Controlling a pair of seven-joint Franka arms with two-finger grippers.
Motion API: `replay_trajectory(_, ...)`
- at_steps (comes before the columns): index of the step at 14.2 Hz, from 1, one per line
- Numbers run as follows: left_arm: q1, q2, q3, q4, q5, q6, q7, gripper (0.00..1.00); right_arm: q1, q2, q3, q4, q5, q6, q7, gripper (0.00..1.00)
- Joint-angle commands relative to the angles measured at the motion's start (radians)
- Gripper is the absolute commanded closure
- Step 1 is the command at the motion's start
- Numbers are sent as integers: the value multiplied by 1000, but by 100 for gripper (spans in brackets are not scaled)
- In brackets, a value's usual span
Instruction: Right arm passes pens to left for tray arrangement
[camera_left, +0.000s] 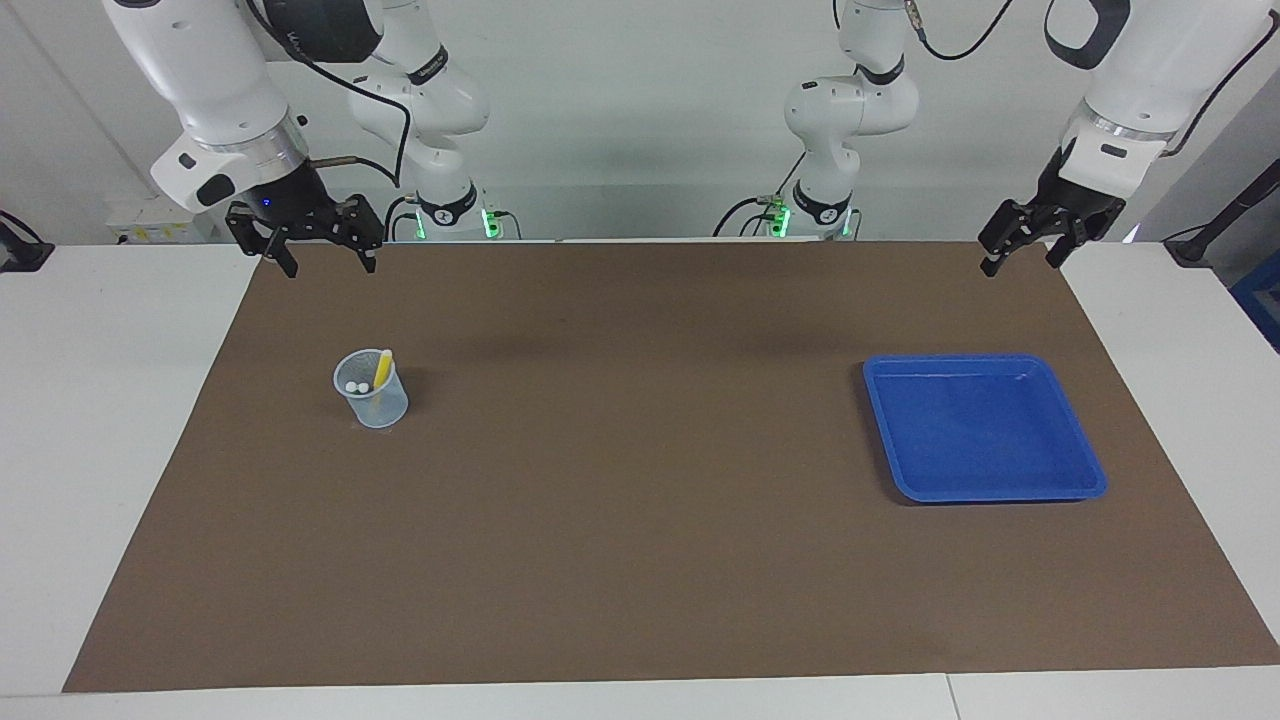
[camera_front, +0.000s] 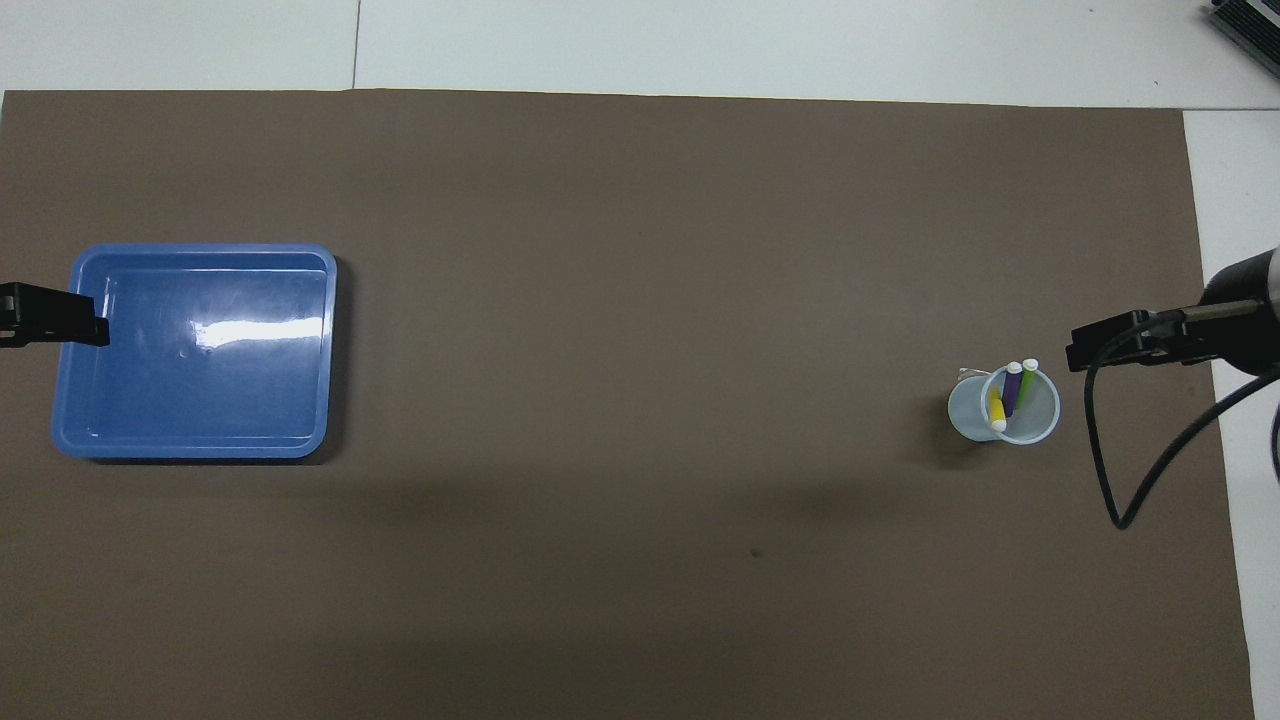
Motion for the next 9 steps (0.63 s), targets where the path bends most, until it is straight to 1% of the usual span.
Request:
replay_trajectory(1,-7,-26,1,-24,-7,2,11,0,-10,-4,-3,-5,-16,14,-28,0)
replay_trajectory(9,-7,-26,1,-24,-7,-1,11,0,-9,-4,-19,-5,-10,14,-23,0)
